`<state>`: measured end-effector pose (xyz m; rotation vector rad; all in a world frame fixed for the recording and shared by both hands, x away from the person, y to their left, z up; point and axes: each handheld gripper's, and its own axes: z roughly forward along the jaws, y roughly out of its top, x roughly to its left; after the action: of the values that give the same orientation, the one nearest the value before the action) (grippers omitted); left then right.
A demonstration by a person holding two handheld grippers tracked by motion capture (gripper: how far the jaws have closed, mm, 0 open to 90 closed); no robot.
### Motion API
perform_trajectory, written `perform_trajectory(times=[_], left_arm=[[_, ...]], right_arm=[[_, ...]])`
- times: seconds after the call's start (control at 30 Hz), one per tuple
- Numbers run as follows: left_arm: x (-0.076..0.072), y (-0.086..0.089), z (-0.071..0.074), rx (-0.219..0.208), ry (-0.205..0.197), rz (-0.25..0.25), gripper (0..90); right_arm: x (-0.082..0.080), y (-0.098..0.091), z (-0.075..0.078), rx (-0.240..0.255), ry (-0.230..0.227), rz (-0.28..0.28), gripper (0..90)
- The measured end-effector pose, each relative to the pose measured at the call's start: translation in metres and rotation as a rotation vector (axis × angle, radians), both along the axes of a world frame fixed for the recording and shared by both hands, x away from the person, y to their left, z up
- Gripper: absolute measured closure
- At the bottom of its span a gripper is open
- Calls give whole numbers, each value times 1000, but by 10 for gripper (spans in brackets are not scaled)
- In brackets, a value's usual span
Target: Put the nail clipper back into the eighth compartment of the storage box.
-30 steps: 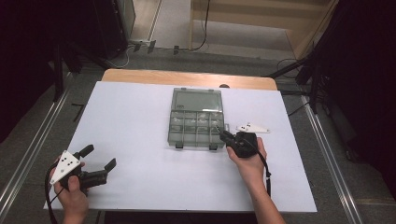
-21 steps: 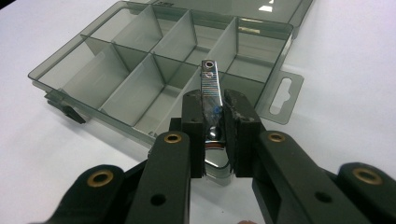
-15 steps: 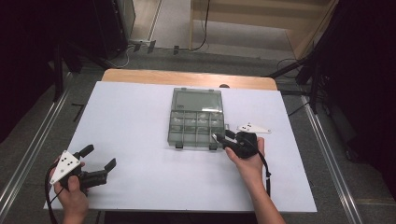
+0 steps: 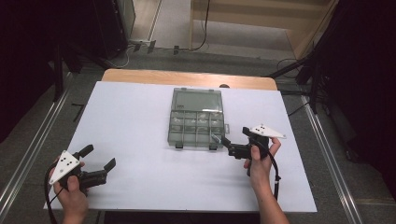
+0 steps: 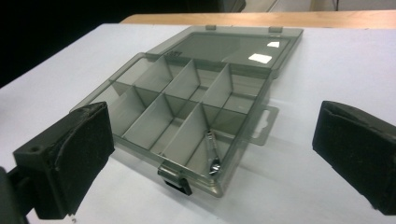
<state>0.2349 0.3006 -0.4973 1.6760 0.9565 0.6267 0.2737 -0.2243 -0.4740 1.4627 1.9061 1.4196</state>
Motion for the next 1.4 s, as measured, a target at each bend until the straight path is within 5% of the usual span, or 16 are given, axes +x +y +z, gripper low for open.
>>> perform_trajectory(times=[0.3,1.23,1.4], left_arm=[[0,0,0,-2,-1,1,23],[0,0,0,2,-1,8,23],[0,0,0,4,-2,11,23]], right_arm=[[-12,-16,-1,29,-48,20,0],[-63,-77,-13,-20,-60,-81,0],[-79,-90,-15,-27,-90,-120,0]])
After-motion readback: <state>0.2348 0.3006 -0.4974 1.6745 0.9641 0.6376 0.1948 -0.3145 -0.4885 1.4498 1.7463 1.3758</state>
